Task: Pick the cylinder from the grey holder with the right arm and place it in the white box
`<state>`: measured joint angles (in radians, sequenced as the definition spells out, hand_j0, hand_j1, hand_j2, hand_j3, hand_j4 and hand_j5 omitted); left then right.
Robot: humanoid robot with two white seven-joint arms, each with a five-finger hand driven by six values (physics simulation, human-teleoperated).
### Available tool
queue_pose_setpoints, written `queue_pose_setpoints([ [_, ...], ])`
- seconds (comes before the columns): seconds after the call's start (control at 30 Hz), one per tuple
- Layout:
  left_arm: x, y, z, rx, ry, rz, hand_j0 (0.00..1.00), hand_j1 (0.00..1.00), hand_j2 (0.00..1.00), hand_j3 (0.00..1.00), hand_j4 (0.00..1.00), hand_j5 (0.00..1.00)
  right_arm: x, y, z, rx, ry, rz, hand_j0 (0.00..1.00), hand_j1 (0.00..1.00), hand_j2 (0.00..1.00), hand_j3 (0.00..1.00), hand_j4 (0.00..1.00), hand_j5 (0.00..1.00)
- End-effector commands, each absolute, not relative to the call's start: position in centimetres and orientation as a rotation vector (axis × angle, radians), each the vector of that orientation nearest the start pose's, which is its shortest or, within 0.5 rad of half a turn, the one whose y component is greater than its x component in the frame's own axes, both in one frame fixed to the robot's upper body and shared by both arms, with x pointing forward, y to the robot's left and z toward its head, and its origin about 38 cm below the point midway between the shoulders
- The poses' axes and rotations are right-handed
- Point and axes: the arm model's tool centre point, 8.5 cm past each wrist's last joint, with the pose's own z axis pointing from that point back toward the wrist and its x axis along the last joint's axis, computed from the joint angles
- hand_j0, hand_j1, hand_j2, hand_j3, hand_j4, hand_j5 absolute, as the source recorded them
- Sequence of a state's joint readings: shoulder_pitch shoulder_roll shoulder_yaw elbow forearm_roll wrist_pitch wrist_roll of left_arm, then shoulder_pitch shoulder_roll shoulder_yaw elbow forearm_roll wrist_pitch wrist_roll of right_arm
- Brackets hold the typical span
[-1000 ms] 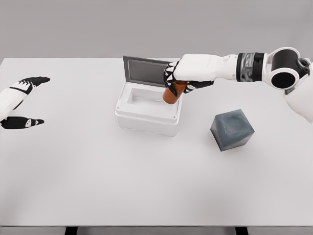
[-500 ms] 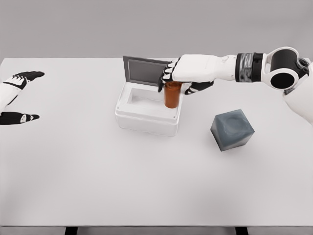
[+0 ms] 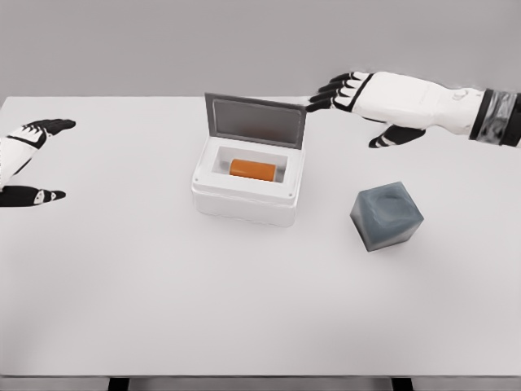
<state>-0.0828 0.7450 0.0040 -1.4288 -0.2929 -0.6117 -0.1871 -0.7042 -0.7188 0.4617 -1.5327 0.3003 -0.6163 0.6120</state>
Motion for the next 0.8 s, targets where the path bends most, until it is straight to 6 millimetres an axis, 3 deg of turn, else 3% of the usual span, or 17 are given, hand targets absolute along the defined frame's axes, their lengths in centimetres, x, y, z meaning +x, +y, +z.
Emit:
queue_pose_setpoints([
  [0.0,36.8,42.1,17.9,0.572,-1.71,-1.292,1.0,1.0,1.0,1.0,1.0,1.0,44.3,-31.2,33.7,0.821,2.402,-2.587,1.0,1.0,1.0,1.0,1.0,1.0],
  [0.03,36.8,41.8,17.7,0.538,-1.699,-1.306,1.0,1.0,1.0,1.0,1.0,1.0,43.8,-33.3,33.4,0.882,2.474,-2.563,1.0,1.0,1.0,1.0,1.0,1.0],
  [0.1,37.2,40.8,18.3,0.497,-1.719,-1.327,1.0,1.0,1.0,1.0,1.0,1.0,43.6,-34.1,33.4,0.908,2.488,-2.557,1.0,1.0,1.0,1.0,1.0,1.0],
  [0.2,37.8,39.7,19.1,0.402,-1.748,-1.332,1.0,1.0,1.0,1.0,1.0,1.0,43.6,-34.0,33.4,0.906,2.49,-2.555,1.0,1.0,1.0,1.0,1.0,1.0],
  [0.27,39.1,36.5,19.2,0.23,-1.762,-1.396,1.0,1.0,1.0,1.0,1.0,1.0,43.7,-34.2,33.3,0.908,2.506,-2.55,1.0,1.0,1.0,1.0,1.0,1.0],
  [0.37,40.6,31.8,19.9,-0.046,-1.759,-1.506,1.0,1.0,1.0,1.0,1.0,1.0,43.2,-33.2,31.1,0.831,2.51,-2.59,1.0,1.0,1.0,1.0,1.0,1.0],
  [0.47,41.5,30.4,21.5,-0.137,-1.852,-1.432,1.0,1.0,1.0,1.0,1.0,1.0,43.0,-32.0,30.9,0.801,2.521,-2.558,1.0,1.0,1.0,1.0,1.0,1.0],
  [0.6,44.0,30.7,23.1,-0.191,-1.754,-1.206,1.0,1.0,1.0,1.0,1.0,1.0,43.0,-30.6,28.1,0.677,2.63,-2.543,1.0,1.0,1.0,1.0,1.0,1.0],
  [0.67,45.4,31.8,24.3,-0.222,-1.744,-1.093,1.0,1.0,1.0,1.0,1.0,1.0,42.3,-32.1,27.0,0.713,2.693,-2.549,1.0,1.0,1.0,1.0,1.0,1.0],
  [0.7,46.3,32.5,24.7,-0.205,-1.731,-1.063,1.0,1.0,1.0,1.0,1.0,1.0,41.6,-33.9,26.8,0.78,2.779,-2.491,1.0,1.0,1.0,1.0,1.0,1.0],
  [0.77,47.7,31.9,24.5,-0.226,-1.715,-1.0,1.0,1.0,1.0,1.0,1.0,1.0,40.6,-36.1,26.6,0.873,2.888,-2.394,1.0,1.0,1.0,1.0,1.0,1.0],
])
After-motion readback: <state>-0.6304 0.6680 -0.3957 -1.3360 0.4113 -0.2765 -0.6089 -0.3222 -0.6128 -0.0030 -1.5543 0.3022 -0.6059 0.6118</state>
